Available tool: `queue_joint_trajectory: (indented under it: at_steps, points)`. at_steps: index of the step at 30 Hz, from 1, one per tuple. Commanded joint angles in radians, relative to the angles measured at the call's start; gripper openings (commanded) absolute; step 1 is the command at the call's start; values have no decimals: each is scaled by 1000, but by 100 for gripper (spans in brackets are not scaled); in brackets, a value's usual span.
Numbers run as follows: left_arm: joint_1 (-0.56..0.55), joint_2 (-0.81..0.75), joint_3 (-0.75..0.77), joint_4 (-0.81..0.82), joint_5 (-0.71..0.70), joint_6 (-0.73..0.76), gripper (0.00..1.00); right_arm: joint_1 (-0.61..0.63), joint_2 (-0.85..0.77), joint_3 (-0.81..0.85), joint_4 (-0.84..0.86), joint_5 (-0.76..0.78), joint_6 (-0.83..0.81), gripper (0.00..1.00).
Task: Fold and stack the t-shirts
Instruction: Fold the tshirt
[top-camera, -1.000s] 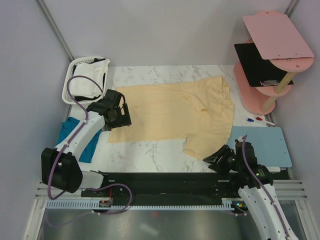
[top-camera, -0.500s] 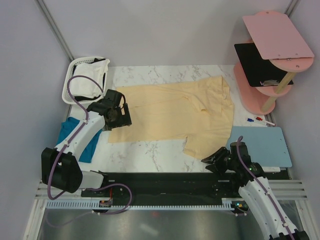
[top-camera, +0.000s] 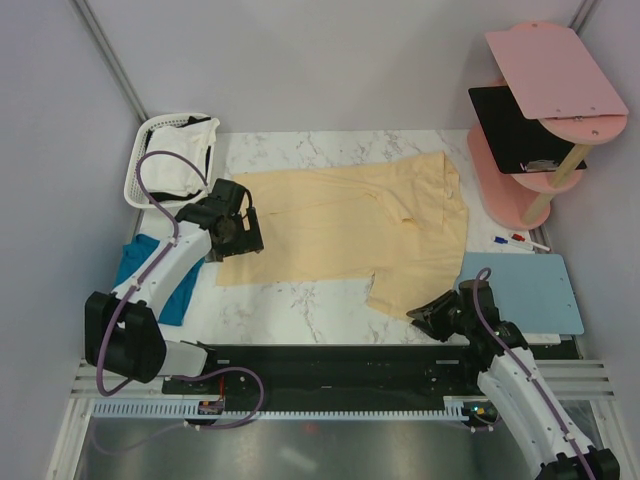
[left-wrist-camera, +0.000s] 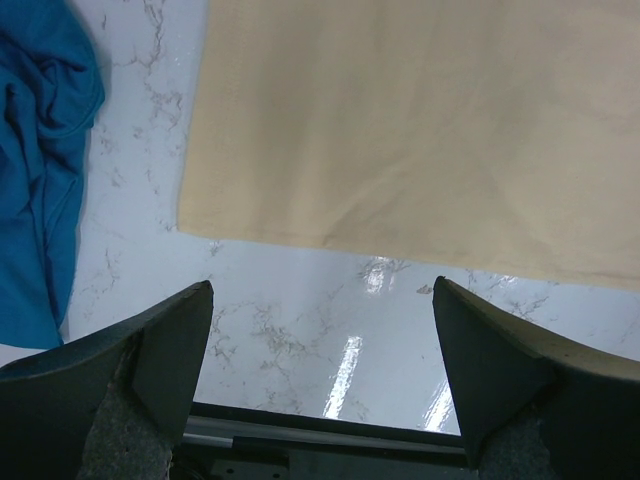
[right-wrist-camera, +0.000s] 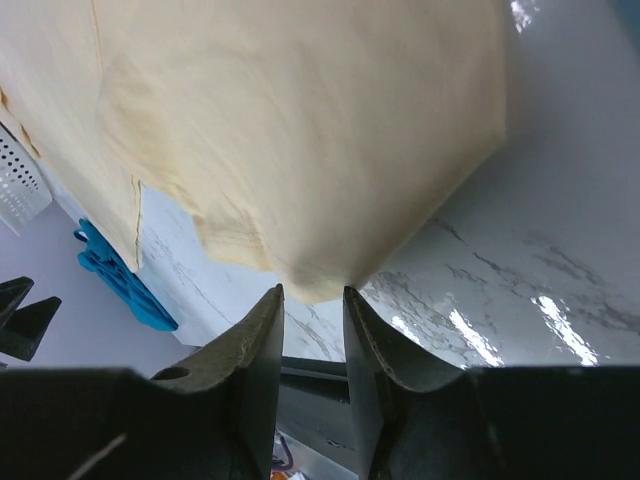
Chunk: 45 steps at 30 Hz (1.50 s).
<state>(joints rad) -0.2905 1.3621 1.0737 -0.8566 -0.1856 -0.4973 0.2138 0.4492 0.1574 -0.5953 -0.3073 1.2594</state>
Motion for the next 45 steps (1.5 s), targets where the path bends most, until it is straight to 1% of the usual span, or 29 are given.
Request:
queue_joint_trajectory:
  at_steps: [1, 4, 6, 14, 19, 20, 21, 22, 23, 25, 26, 30, 34, 37, 41, 44, 45]
  points:
    - [-4, 8, 2, 27, -35, 2, 97, -2, 68, -102, 181, -36, 14, 37]
    - [-4, 3, -1, 27, -46, 5, 97, 1, 88, -38, 138, -21, -38, 40]
    - [-4, 8, -3, 27, -45, 3, 97, 1, 85, -13, 126, -10, -45, 42]
    - [-4, 25, -8, 28, -38, 5, 97, -1, 128, -79, 186, -47, -32, 44]
    - [-4, 45, -6, 27, -67, 2, 97, 4, 103, -68, 149, -43, -38, 44]
    - [-4, 51, -3, 27, -72, 2, 97, 6, 98, -71, 146, -42, -43, 42]
    - [-3, 57, 0, 25, -77, -1, 97, 7, 98, -76, 144, -39, -46, 39]
    - [-2, 74, 0, 21, -83, -9, 97, 6, 101, -84, 146, -35, -46, 32]
    - [-2, 83, 2, 19, -86, -14, 97, 6, 109, -96, 152, -33, -48, 15]
    - [-2, 115, 6, 11, -104, -26, 97, 6, 111, -101, 158, -30, -49, 1]
    - [1, 129, 6, 8, -110, -32, 97, 6, 109, -95, 158, -27, -51, 0]
    - [5, 178, 0, 5, -135, -52, 96, 6, 82, -24, 114, 2, -86, 0]
    - [25, 218, 2, 5, -147, -64, 96, 6, 82, 135, 13, 74, -165, 0]
    - [56, 221, 0, 10, -143, -69, 94, 6, 117, 209, -6, 103, -215, 0]
    - [103, 230, -17, 24, -130, -70, 90, 6, 169, 229, 21, 103, -241, 0]
    - [169, 242, -34, 48, -69, -73, 89, 4, 206, 214, 66, 80, -245, 0]
    - [184, 241, -43, 79, -22, -69, 89, 6, 216, 209, 78, 73, -244, 0]
